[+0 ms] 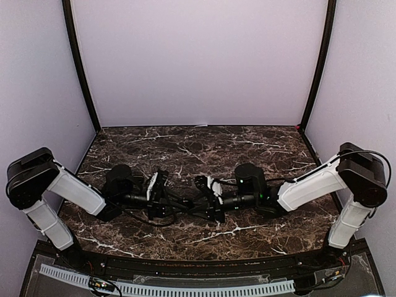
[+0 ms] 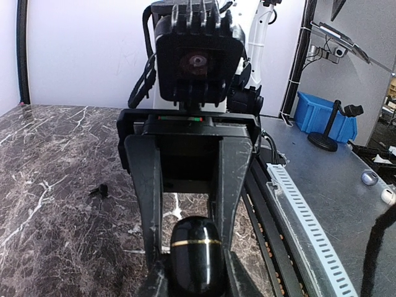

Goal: Insert the wireless bluetooth earbuds into the charging case
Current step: Pass from the right arm to the left, then open the charging case.

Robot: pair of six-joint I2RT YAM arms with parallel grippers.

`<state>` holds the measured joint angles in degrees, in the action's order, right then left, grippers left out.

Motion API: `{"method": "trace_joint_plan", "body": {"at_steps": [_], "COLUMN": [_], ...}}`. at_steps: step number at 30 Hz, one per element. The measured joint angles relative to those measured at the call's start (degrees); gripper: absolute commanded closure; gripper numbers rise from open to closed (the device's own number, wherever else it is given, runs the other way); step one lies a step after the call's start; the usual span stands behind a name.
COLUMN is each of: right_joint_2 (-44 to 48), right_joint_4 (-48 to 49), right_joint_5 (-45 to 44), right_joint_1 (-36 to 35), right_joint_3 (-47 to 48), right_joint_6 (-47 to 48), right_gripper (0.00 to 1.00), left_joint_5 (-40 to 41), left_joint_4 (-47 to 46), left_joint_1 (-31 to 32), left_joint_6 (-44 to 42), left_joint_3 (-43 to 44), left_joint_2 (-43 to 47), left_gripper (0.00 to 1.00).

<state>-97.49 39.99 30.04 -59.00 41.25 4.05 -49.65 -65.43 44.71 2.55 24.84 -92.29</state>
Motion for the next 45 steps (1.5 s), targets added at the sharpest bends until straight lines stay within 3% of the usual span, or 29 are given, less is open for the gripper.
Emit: {"method": "trace_joint_plan", "body": {"at_steps": [28, 40, 45], "right_joint_2": [7.3, 8.9, 9.4], "right_joint_4": [14.3, 19.5, 21.3], "right_joint_5": [-11.1, -14.6, -11.1], "right_joint_1": [5.9, 6.6, 6.6], "right_joint_3": [-11.3, -15.5, -16.0], "right_joint_6": [-5.9, -7.1, -5.9], "right_gripper": [0.58, 0.5, 0.49], "left_joint_5": [-2.0, -1.9, -1.9], "left_joint_4": [2.2, 2.3, 2.3], "left_joint_1": [0.6, 0.6, 0.6], "left_joint_6": [-1.9, -2.4, -2.6], "left_joint_3": [0.0, 0.0, 0.0], "left_joint_2": [1.2, 1.6, 1.6], "left_gripper": [0.82, 0.82, 0.83]}}
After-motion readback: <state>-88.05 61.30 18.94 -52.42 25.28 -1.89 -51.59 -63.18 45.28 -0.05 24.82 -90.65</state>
